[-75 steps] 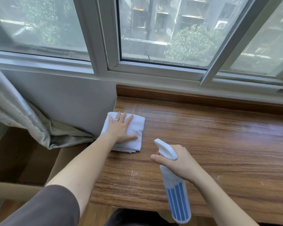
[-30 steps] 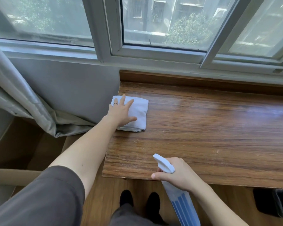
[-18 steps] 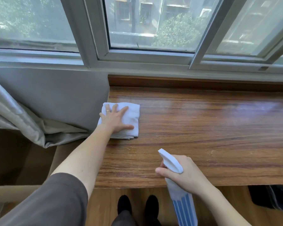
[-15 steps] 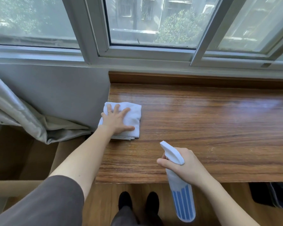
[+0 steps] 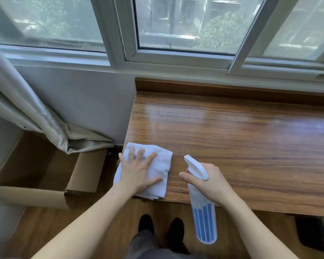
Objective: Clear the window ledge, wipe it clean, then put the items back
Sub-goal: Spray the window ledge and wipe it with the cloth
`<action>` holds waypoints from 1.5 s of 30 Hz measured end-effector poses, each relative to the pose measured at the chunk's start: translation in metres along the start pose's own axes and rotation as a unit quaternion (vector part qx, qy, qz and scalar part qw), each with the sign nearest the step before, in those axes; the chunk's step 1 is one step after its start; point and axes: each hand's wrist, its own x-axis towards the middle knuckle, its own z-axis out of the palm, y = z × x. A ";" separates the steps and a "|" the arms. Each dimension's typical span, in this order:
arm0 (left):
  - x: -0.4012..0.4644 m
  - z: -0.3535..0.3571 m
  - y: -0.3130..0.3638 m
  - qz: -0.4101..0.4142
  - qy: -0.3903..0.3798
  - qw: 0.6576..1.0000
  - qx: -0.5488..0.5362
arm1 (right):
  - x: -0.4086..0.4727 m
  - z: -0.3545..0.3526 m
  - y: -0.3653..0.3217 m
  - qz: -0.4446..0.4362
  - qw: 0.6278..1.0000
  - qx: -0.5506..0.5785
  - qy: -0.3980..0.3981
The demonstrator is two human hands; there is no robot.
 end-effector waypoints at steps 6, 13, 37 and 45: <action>0.023 -0.003 0.009 -0.045 -0.037 0.997 -0.051 | -0.003 0.001 0.004 0.006 1.000 0.002 -0.002; 0.035 -0.005 0.001 -0.046 0.009 0.996 -0.078 | 0.000 -0.006 0.008 0.003 1.000 0.004 0.018; 0.020 0.007 0.023 -0.084 0.078 0.990 -0.086 | 0.017 -0.007 0.010 0.011 1.000 0.019 0.015; 0.079 -0.012 0.013 -0.078 0.031 0.994 -0.069 | 0.023 -0.011 0.012 0.018 1.000 0.012 0.021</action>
